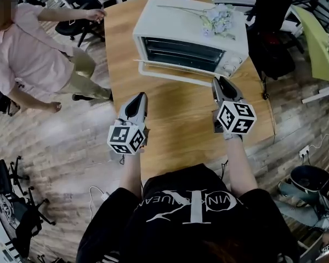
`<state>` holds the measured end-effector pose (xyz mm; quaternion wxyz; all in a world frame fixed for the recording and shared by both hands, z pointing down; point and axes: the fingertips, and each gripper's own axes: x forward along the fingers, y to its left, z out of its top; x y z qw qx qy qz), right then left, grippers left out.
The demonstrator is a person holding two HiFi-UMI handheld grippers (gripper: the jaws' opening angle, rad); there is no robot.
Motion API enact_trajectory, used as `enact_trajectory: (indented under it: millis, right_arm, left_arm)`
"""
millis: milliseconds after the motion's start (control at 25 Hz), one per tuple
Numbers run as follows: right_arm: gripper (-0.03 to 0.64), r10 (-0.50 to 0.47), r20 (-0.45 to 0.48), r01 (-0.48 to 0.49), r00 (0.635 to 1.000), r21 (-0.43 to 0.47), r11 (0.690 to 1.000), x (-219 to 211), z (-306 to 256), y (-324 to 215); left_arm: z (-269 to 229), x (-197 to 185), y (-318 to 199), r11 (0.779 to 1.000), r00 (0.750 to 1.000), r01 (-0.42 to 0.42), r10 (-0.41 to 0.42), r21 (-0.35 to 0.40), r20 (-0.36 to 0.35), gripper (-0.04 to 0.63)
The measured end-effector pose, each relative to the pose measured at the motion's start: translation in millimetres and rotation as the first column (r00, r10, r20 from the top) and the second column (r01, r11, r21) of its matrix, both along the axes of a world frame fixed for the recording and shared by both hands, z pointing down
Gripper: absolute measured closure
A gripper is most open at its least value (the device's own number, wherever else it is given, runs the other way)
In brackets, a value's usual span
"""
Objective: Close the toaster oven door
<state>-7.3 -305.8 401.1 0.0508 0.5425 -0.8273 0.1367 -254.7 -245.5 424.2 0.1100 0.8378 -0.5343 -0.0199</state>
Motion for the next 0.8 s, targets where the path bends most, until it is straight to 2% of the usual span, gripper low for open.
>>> enact_trajectory:
  millis: [800]
  right_arm:
    - [0.54,-0.006,0.021,0.005,1.0,0.025,1.0,6.3,-26.1,-48.1]
  left_arm:
    - [-4.7,4.1,-25.0,1.0,1.0,0.023,-0.023,-0.007,-0.003,0.586]
